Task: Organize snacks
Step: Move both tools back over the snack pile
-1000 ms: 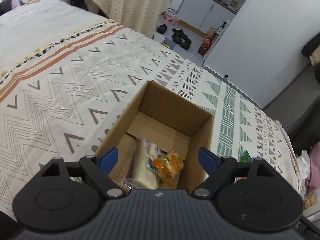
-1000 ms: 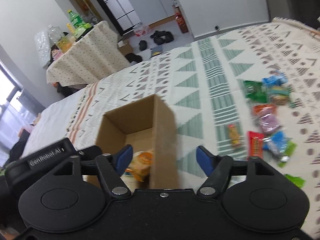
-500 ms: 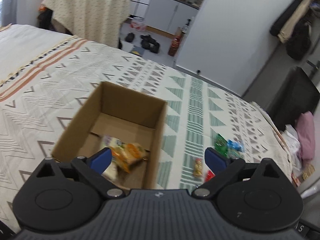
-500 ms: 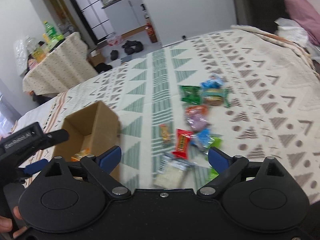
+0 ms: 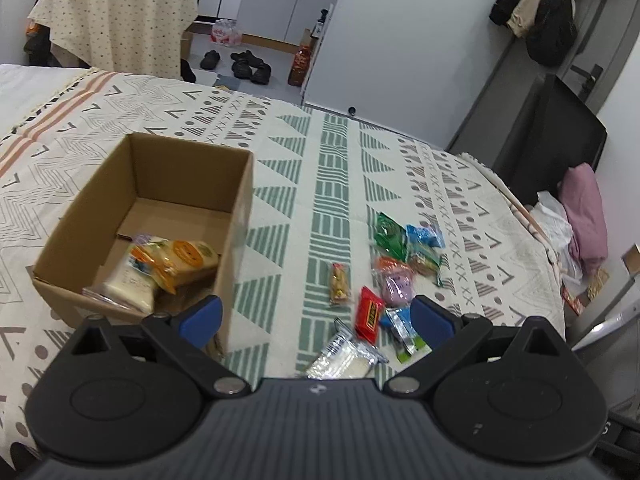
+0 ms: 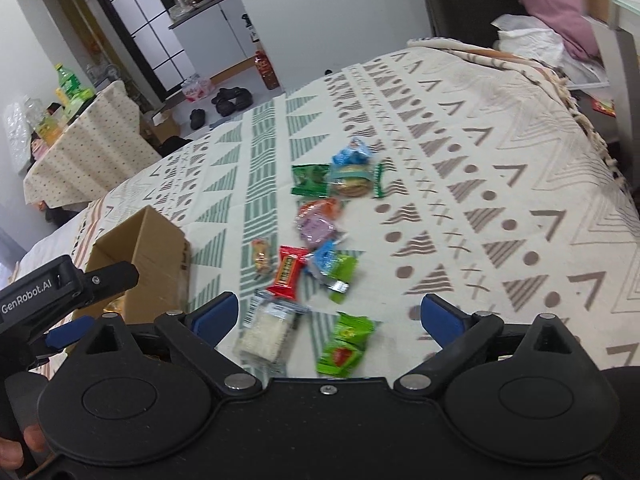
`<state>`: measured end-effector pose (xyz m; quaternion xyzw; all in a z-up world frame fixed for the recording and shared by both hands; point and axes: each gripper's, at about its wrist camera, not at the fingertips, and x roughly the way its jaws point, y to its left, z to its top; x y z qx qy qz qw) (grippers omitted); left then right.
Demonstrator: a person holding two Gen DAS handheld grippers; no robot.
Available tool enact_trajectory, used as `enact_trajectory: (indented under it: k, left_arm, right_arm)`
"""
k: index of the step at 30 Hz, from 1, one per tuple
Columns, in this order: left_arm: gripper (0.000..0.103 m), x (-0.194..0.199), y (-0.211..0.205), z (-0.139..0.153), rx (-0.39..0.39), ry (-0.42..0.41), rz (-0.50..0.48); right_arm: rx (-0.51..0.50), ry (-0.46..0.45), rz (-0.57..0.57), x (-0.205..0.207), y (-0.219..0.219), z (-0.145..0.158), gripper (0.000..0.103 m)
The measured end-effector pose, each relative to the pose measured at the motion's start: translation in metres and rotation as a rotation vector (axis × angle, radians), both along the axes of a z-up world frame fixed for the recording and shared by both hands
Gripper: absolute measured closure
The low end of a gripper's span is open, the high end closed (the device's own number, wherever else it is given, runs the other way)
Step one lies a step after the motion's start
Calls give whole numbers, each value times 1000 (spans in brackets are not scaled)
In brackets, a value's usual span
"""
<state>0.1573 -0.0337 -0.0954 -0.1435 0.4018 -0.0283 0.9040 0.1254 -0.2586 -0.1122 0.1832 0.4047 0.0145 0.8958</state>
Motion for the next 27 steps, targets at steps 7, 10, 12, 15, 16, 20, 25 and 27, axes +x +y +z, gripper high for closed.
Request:
enact_trajectory:
  k: [7, 10, 12, 15, 16, 20, 25, 27]
  left_arm:
    - [4, -3, -16, -7, 4, -5, -59]
    - [6, -4, -24, -12, 6, 1, -82]
    - [6, -3, -28, -16, 12, 3, -93]
    - [10, -3, -35, -21, 19, 7, -104]
    - [11, -2, -37, -22, 21, 11, -106]
    - [17, 1, -45, -29, 33, 26, -118]
    - [27, 5, -53, -39, 39, 54, -125]
    - [30, 7, -57, -43, 50, 67, -131]
  right_arm:
    - [23, 18, -8, -5, -16, -12, 5]
    - [47, 21, -8, -4, -20, -17, 5]
    - [50, 18, -9, -4, -20, -19, 5]
    - [65, 22, -15, -2, -22, -23, 5]
    - [71, 26, -17, -1, -23, -25, 5]
    - [88, 39, -21, 2, -25, -31, 6]
    - [116, 48, -31, 6, -30, -38, 8]
    - [129, 57, -42, 8, -33, -42, 11]
